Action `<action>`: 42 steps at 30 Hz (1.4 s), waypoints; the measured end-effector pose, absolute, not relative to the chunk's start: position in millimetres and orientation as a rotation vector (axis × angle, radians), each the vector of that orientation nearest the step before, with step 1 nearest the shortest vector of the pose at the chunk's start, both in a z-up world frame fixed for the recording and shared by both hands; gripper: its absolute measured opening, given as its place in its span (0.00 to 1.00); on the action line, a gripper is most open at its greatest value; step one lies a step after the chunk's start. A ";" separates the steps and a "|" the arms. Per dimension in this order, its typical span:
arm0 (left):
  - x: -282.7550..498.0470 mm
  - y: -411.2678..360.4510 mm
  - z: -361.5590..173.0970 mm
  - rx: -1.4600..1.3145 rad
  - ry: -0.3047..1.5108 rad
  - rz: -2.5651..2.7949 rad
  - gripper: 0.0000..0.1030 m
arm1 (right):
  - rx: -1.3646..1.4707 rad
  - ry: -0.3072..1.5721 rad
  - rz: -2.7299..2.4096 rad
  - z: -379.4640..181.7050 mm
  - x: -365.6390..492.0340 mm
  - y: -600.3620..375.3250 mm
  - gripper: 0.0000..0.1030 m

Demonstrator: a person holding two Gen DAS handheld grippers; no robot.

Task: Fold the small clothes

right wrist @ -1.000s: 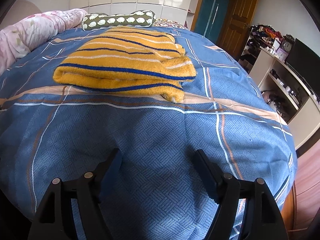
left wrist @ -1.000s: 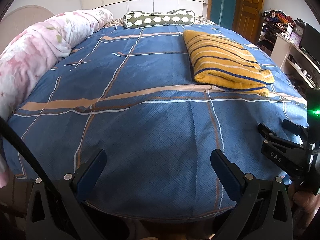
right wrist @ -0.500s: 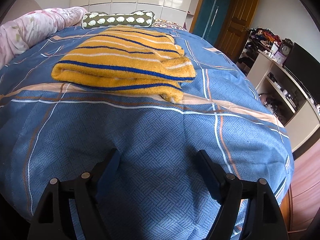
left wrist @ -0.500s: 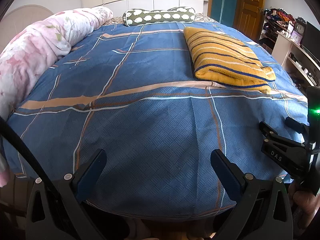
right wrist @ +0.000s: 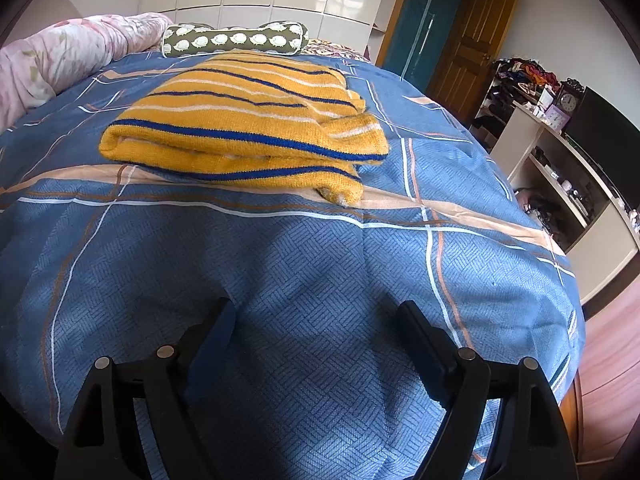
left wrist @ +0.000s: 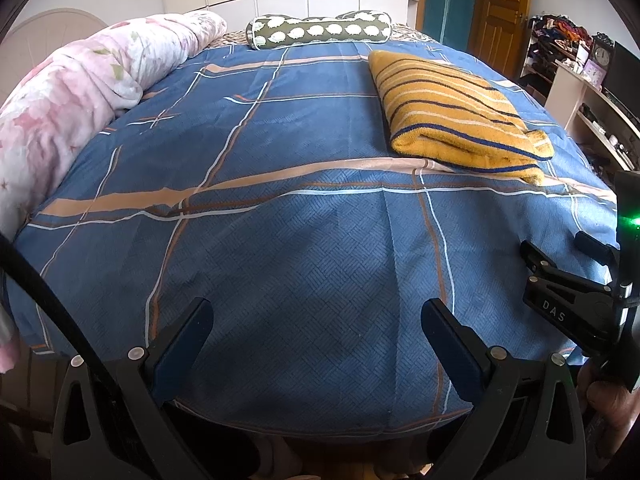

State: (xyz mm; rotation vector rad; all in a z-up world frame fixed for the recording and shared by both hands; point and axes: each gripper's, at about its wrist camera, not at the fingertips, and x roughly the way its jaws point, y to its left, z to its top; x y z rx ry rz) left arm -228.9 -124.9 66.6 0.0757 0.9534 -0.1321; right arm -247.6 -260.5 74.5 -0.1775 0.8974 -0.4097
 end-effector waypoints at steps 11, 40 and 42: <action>-228.0 -125.9 63.4 0.076 0.962 -0.131 1.00 | -0.168 0.896 -0.411 75.7 -248.4 -261.2 0.85; -131.8 -96.5 75.5 0.076 0.919 -0.097 1.00 | -0.161 0.835 -0.317 116.6 -206.4 -248.4 0.85; -129.6 -97.0 74.0 0.077 0.924 -0.099 1.00 | -0.162 0.840 -0.311 115.9 -203.9 -247.0 0.85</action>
